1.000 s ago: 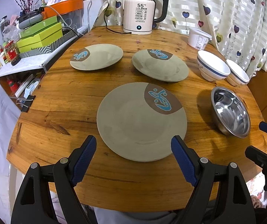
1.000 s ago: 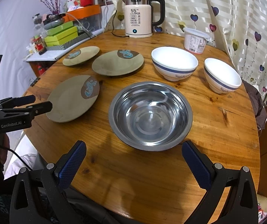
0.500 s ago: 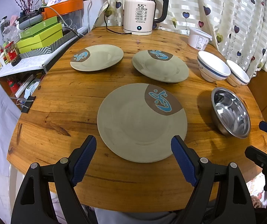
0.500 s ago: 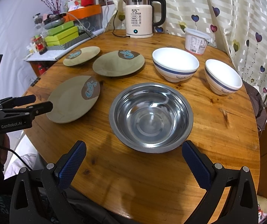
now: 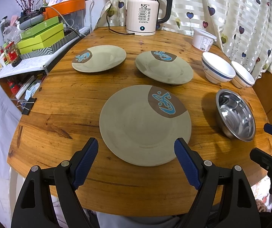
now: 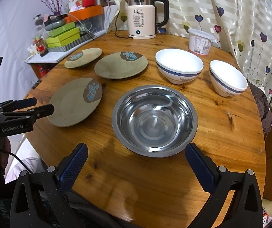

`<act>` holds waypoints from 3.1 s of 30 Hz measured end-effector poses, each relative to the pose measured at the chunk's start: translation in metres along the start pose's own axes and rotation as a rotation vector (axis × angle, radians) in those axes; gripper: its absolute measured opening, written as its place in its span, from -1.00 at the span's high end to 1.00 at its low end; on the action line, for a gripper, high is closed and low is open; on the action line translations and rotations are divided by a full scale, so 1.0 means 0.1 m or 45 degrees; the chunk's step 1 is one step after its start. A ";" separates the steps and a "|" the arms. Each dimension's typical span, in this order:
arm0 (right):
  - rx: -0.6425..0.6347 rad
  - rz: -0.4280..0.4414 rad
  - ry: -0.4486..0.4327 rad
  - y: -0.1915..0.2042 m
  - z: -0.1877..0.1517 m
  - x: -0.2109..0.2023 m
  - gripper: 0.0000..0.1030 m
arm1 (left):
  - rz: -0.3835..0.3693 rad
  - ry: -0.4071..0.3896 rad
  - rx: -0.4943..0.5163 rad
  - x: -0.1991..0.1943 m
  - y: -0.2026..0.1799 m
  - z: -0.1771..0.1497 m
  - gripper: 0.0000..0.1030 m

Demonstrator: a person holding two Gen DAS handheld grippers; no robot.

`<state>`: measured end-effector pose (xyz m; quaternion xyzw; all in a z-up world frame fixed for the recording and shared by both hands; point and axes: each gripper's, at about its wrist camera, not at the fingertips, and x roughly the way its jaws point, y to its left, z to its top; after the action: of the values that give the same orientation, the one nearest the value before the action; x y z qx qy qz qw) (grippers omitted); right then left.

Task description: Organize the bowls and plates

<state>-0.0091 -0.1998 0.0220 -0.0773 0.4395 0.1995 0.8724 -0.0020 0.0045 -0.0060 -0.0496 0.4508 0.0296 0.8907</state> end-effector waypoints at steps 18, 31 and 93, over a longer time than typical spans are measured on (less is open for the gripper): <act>-0.010 -0.002 -0.012 0.02 0.07 0.00 -1.00 | -0.014 -0.012 -0.011 0.01 0.03 0.03 -0.60; -0.020 0.010 -0.001 0.02 0.10 0.04 -1.00 | -0.035 -0.017 -0.025 0.02 0.08 0.08 -0.60; -0.142 0.288 0.106 0.86 2.20 1.41 -0.32 | -0.078 -0.068 -0.325 0.77 1.56 1.16 -0.14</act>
<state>0.1921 -0.0142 0.0451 -0.0838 0.4694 0.3172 0.8198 0.1213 0.1734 -0.0092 -0.1755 0.4178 0.0610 0.8894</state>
